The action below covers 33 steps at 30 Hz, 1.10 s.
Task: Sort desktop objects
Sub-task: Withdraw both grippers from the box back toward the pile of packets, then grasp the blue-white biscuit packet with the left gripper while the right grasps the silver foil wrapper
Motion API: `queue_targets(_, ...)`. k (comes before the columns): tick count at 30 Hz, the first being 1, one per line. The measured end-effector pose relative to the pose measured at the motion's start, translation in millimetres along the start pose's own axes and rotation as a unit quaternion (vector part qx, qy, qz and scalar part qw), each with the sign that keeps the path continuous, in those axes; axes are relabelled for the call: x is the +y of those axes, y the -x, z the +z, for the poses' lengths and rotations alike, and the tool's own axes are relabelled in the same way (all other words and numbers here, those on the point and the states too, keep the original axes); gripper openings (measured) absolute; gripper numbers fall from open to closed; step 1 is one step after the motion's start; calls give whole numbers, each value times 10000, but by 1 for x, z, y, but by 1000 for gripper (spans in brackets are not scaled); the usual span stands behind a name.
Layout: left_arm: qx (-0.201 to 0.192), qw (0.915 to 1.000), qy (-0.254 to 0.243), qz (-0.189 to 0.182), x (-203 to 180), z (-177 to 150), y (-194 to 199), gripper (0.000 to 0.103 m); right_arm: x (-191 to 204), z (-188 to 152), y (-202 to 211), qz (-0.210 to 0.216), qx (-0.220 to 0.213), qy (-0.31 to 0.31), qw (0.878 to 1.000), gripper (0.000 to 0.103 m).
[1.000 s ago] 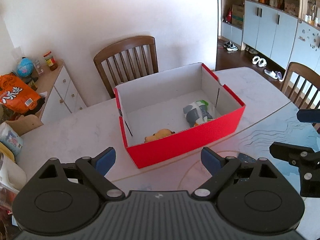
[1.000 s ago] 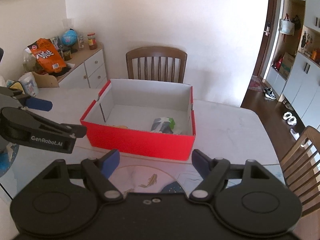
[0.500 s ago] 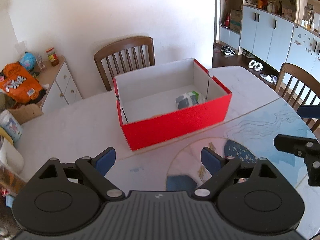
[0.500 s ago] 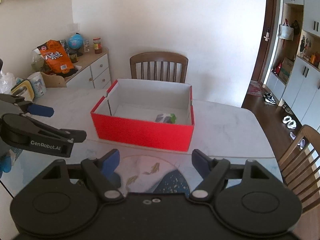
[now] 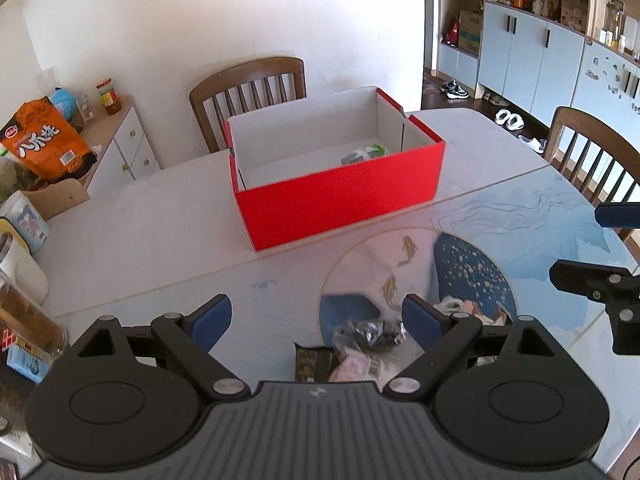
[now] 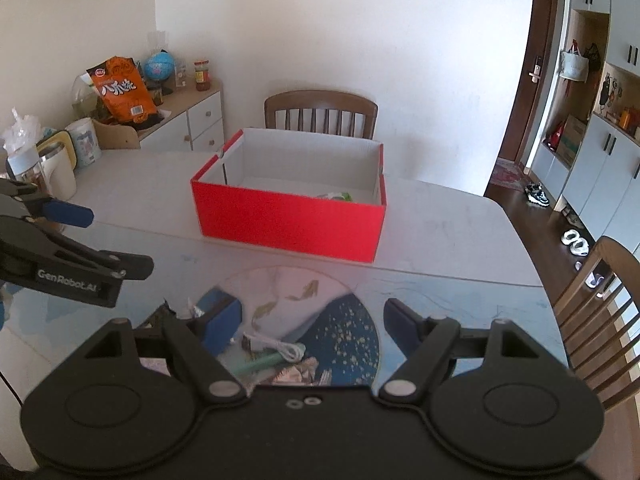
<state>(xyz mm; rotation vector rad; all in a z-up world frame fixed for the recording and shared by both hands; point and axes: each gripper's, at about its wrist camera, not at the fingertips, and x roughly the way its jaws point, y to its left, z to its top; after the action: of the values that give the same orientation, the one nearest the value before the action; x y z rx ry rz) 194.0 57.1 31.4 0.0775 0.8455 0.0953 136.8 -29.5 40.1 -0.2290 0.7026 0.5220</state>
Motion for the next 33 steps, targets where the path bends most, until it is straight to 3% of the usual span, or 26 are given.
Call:
queue_targets(17, 232, 9996, -162, -91, -25, -63, -3, 92, 4, -43, 1, 71, 233, 66, 9997, 79)
queue_targets(33, 821, 9959, -291, -263, -46, -115, -21, 92, 7, -73, -20, 168, 552, 163, 9982, 78)
